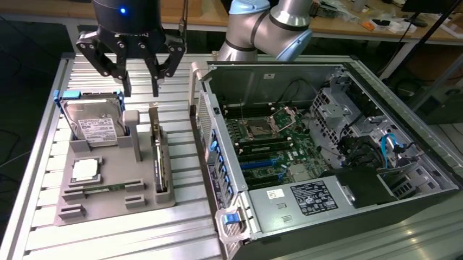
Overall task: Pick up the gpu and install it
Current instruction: 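Pick up the gpu and move the gpu toward the slot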
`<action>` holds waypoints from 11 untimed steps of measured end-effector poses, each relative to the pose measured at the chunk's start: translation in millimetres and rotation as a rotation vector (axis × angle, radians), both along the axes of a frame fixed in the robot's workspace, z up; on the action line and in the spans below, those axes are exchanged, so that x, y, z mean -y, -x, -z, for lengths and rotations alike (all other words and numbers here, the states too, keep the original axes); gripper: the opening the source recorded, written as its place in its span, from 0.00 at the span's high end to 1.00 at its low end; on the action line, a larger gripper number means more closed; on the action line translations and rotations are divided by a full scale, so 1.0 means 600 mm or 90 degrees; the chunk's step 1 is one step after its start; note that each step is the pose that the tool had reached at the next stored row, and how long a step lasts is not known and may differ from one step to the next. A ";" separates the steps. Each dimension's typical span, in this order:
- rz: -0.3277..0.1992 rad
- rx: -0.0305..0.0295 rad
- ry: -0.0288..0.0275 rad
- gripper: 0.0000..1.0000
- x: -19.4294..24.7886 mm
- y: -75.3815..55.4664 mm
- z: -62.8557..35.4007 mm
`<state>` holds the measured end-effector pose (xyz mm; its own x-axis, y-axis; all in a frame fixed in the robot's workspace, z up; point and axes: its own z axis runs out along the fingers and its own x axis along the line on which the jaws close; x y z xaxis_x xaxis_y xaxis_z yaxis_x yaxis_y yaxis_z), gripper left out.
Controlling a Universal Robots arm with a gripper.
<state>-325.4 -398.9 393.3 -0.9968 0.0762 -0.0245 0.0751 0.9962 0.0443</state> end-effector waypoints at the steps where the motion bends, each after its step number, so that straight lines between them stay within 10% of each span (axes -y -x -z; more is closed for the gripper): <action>1: 0.000 0.0000 0.0000 0.52 0.0000 0.000 0.000; 11: 0.000 0.0000 0.0001 0.46 0.0000 0.000 0.024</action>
